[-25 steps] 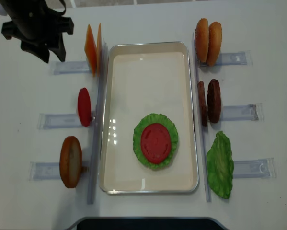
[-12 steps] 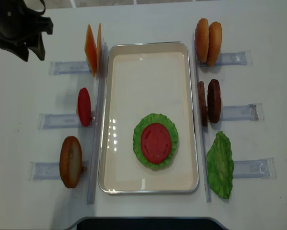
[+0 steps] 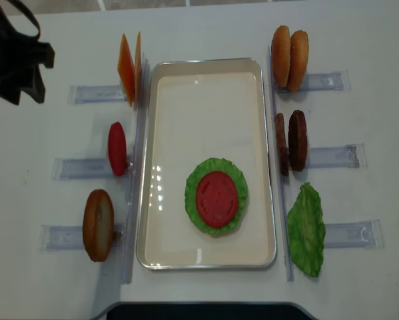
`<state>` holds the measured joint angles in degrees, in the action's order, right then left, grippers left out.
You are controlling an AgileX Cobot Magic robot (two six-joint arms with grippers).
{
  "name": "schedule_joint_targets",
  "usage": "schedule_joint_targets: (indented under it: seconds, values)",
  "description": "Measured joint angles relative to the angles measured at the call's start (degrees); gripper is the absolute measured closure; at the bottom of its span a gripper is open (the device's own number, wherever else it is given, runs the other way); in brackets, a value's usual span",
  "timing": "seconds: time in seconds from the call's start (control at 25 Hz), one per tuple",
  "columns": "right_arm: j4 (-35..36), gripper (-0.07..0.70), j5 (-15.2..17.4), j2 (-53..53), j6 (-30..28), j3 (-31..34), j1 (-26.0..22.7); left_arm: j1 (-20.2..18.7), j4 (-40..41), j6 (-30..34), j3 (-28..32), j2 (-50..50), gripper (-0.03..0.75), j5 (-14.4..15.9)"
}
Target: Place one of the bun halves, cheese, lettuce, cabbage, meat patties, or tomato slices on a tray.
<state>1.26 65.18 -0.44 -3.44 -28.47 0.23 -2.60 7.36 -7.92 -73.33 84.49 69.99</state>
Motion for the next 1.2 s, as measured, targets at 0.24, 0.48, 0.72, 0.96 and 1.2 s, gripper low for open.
schedule_joint_targets:
  seconds: [0.24,0.48,0.72,0.96,1.2]
  values:
    - [0.0,0.222,0.0,0.0,0.0,0.0,0.0,0.0,0.4,0.2,8.3,-8.5,0.371,0.1]
    - [0.0,0.222,0.0,0.0,0.0,0.0,0.0,0.0,0.4,0.3,16.0,-17.2,0.395,0.2]
    - [0.0,0.222,0.0,0.0,0.0,0.0,0.0,0.0,0.0,0.3,23.5,-26.8,0.43,0.3]
    - [0.0,0.222,0.0,0.0,0.0,0.0,0.0,0.0,-0.2,0.3,28.2,-36.9,0.432,0.9]
    - [0.0,0.222,0.0,0.0,0.0,0.0,0.0,0.0,-0.2,1.0,31.5,-47.2,0.433,1.1]
